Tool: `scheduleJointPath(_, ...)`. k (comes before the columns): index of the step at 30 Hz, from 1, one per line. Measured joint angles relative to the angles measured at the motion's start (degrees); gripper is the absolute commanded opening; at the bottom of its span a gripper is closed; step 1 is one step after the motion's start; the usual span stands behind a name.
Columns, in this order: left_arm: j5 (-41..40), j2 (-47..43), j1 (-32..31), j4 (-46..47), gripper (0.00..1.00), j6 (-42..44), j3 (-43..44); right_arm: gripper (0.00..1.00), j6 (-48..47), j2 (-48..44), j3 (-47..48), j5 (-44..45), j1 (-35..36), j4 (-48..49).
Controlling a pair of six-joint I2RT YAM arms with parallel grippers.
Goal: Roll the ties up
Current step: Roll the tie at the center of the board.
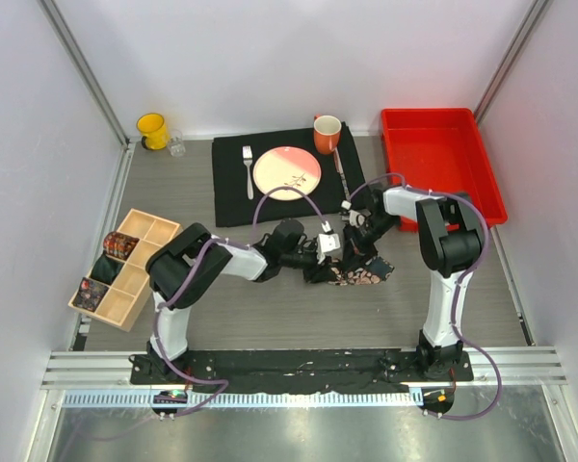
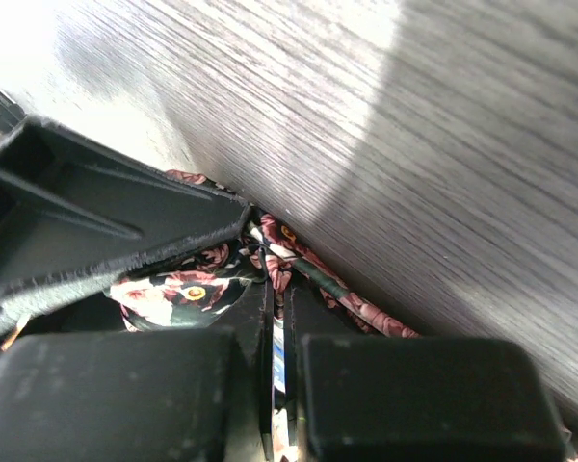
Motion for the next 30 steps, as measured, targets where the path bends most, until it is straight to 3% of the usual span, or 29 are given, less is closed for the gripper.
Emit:
scheduleJointPath(3, -2.6, -1.4, -0.9, -6.3, 0.20, 3.5, 1.9, 0.25, -1.0, 0.5, 1.4, 0.2, -0.1, -1.7)
scheduleJointPath(9, -6.7, -4.4, -1.7, -16.7, 0.20, 10.1, 3.3, 0.49, -5.4, 0.7, 4.9, -0.2, -2.3, -5.9)
scheduleJointPath(12, -7.3, -4.8, -1.7, -19.7, 0.21, 11.6, 4.3, 0.56, -7.4, -0.2, 5.7, -3.5, -3.7, -8.1)
scheduleJointPath(17, -7.7, -4.8, -1.9, -22.4, 0.25, 12.4, 5.6, 0.56, -7.6, -1.3, 5.1, -9.3, -2.7, -9.6)
scheduleJointPath(20, -8.0, -4.8, -2.0, -23.7, 0.28, 13.0, 6.2, 0.44, -6.6, -1.3, 4.5, -10.1, -0.8, -8.4)
scheduleJointPath(23, -8.0, -4.8, -2.0, -24.4, 0.38, 13.4, 6.5, 0.06, -6.0, -1.2, 4.4, -8.6, 0.3, -7.2)
scheduleJointPath(24, -8.0, -4.8, -2.0, -24.6, 0.43, 13.5, 6.5, 0.01, -5.4, -1.2, 4.4, -8.4, 0.4, -7.2)
scheduleJointPath(28, -8.4, -4.8, -2.1, -25.0, 0.62, 13.3, 6.6, 0.01, -5.4, -1.2, 3.8, -7.4, 0.4, -7.1)
scheduleJointPath(30, -8.1, -4.8, -2.0, -25.5, 0.66, 12.9, 6.6, 0.01, -5.6, -1.2, 3.0, -6.5, 0.2, -7.0)
